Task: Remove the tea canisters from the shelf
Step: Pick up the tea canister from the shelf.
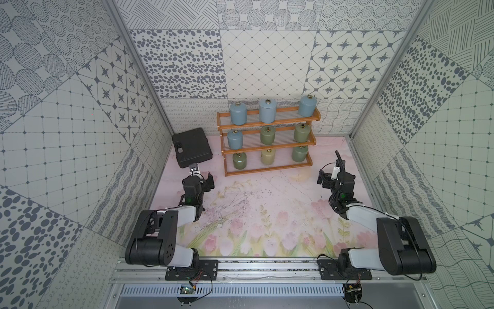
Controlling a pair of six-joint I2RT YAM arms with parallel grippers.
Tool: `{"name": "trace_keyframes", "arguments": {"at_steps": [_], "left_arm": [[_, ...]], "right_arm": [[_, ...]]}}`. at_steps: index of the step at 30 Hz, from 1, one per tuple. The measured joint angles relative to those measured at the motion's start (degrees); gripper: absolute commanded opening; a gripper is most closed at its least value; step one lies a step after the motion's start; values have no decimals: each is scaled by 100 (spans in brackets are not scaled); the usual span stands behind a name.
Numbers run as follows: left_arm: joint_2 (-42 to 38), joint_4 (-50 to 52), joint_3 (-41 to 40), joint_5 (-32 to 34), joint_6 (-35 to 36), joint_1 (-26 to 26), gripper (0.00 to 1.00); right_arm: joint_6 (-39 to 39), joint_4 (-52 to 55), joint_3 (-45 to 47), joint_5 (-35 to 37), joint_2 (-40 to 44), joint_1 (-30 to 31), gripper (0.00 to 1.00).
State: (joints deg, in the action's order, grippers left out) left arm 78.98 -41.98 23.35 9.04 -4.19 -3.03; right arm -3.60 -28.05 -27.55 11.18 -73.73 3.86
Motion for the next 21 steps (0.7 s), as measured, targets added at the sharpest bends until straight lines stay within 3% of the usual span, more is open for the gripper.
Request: {"name": "trace_keyframes", "arguments": {"at_steps": [4,7,13,21], "left_arm": [[-866,476,201,-240,-111,-20,96],[-1272,857,387,-522,-251,-57,98],[-1604,1556,686,-1091,-546,-323,100],[-1591,2068,767,-1569,-695,-1126,100]], "right_arm": [[-2,848,-293,-323,1088,4,100],[-28,1600,-739,-586,1432,4,100],[-186,2990,-1958,-1029,1368,4,100],[-396,3923,-3576,-1711,634,129,100]]}}
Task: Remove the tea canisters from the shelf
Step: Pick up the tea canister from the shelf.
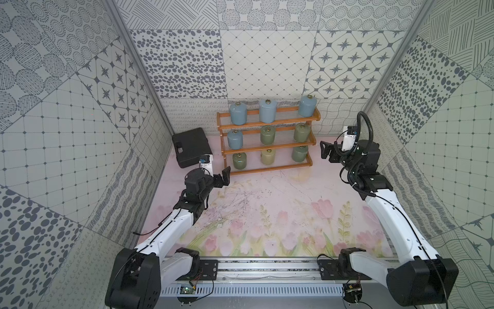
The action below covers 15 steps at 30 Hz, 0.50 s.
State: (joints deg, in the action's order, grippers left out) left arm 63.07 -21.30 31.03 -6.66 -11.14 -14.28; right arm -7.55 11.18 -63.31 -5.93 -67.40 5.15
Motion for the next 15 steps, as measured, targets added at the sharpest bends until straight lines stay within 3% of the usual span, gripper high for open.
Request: {"name": "trace_keyframes", "arguments": {"at_steps": [9,15], "left_arm": [[367,33,35,-348,-92,-457,100],[544,24,114,-466,-175,-673,100]], "right_arm": [[46,837,-1853,-175,-1123,562,100],[57,1051,-2479,-225,-1528,640,100]]}}
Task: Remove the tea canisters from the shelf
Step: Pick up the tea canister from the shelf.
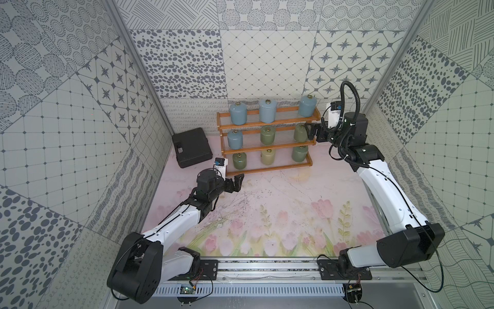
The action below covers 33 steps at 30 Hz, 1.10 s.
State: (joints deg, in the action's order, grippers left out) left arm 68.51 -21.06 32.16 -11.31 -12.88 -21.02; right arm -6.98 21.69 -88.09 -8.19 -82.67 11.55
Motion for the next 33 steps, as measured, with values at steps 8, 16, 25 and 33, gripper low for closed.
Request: {"name": "trace_keyframes", "arguments": {"at_steps": [8,16,25,33], "left_arm": [[37,-129,7,2,-55,-256,100],[-26,-149,7,28,-63,-516,100],[-68,-146,7,39,-144,-684,100],[-212,-149,-116,44,-280,-809,100]], "right_arm": [[195,326,-704,52,-439,0,100],[350,584,-1888,48,-1126,0,100],[450,1163,-3821,61,-2413,-7,100],[540,1978,-5799,251,-3773,-7,100]]}}
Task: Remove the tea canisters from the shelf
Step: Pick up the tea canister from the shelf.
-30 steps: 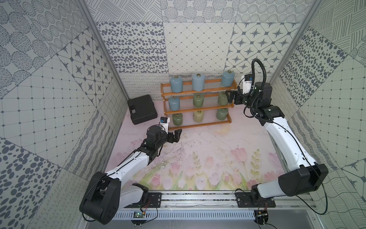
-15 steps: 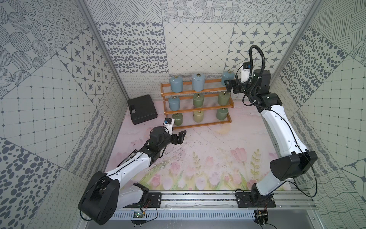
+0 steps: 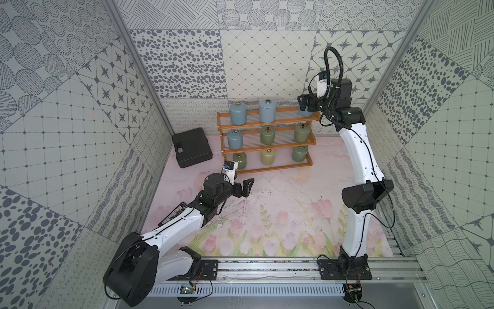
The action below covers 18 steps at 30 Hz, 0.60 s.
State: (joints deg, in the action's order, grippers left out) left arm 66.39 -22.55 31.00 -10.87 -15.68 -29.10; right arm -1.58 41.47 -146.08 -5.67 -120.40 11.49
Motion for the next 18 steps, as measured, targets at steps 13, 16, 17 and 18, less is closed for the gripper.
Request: {"name": "trace_keyframes", "arguments": {"at_steps": [13,16,17,18], "left_arm": [[-245,2,-166,-7,-240,-22,100],[-240,4,-153,-20,-289,-24,100],[-238,2,-146,-26,-308,-26,100],[-234,2,-140,-28,-319,-31,100]], "right_arm": [[9,192,-240,234,-321,-33,100],[9,160,-243,304,-411,-33,100],[13,136,-245,358,-444,-33,100],[13,98,-247,372,-468,-33,100]]}}
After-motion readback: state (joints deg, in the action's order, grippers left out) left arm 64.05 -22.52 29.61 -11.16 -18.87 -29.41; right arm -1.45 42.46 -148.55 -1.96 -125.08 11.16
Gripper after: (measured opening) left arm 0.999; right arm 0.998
